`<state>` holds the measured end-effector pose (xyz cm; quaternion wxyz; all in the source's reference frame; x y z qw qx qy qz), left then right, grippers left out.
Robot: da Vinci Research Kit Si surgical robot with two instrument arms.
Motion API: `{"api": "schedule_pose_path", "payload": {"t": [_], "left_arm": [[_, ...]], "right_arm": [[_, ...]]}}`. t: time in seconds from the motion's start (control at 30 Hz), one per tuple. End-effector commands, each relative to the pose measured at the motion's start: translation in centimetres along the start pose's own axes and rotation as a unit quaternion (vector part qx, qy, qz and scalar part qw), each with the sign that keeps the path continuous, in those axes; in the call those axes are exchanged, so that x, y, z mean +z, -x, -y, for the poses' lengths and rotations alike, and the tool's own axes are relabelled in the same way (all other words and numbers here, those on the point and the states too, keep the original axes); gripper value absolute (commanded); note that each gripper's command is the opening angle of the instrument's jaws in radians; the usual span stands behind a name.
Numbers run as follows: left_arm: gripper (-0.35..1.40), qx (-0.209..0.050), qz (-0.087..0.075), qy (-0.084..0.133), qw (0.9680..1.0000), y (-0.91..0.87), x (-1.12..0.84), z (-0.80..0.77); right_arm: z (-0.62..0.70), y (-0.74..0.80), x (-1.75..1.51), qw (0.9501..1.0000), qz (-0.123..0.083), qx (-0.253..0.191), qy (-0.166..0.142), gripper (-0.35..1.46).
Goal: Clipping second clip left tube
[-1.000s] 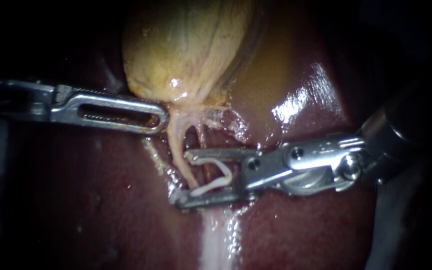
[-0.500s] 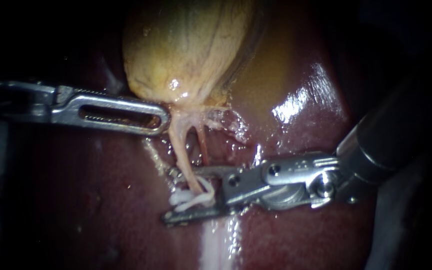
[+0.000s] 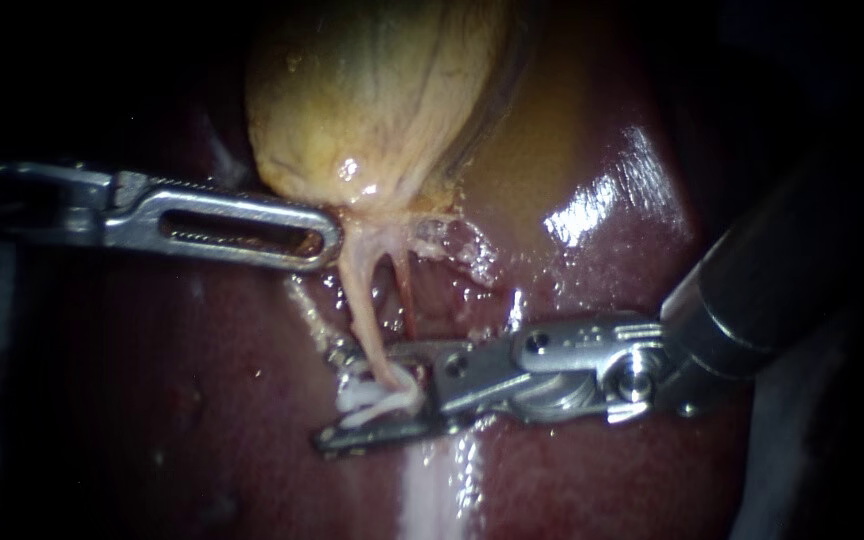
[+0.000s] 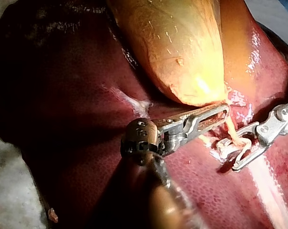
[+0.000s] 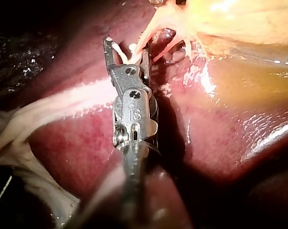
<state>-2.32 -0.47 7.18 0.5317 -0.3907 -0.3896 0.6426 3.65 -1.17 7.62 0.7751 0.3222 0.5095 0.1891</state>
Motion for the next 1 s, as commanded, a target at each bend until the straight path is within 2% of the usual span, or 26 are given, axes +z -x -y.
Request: {"api": "schedule_pose_path", "payload": {"t": [0.03, 0.13, 0.2, 0.4, 1.0], "left_arm": [[-0.35, 0.0, 0.0, 0.0, 1.0, 0.0, 0.0, 0.0], [-0.35, 0.0, 0.0, 0.0, 1.0, 0.0, 0.01, 0.01], [-0.35, 0.0, 0.0, 0.0, 1.0, 0.0, 0.01, 0.01], [-0.35, 0.0, 0.0, 0.0, 1.0, 0.0, 0.01, 0.01], [-0.35, 0.0, 0.0, 0.0, 1.0, -0.01, 0.01, 0.04]], "right_arm": [[0.01, -0.01, -0.01, 1.0, 0.003, 0.001, -0.001, -0.02], [0.0, -0.01, -0.03, 0.9999, 0.013, 0.01, 0.0, -0.26], [-0.02, 0.0, -0.03, 0.9998, 0.014, 0.016, 0.001, -0.35], [-0.03, -0.01, -0.04, 0.9994, 0.013, 0.031, 0.001, -0.35], [-0.04, 0.0, -0.05, 0.9992, 0.019, 0.034, 0.0, -0.35]]}}
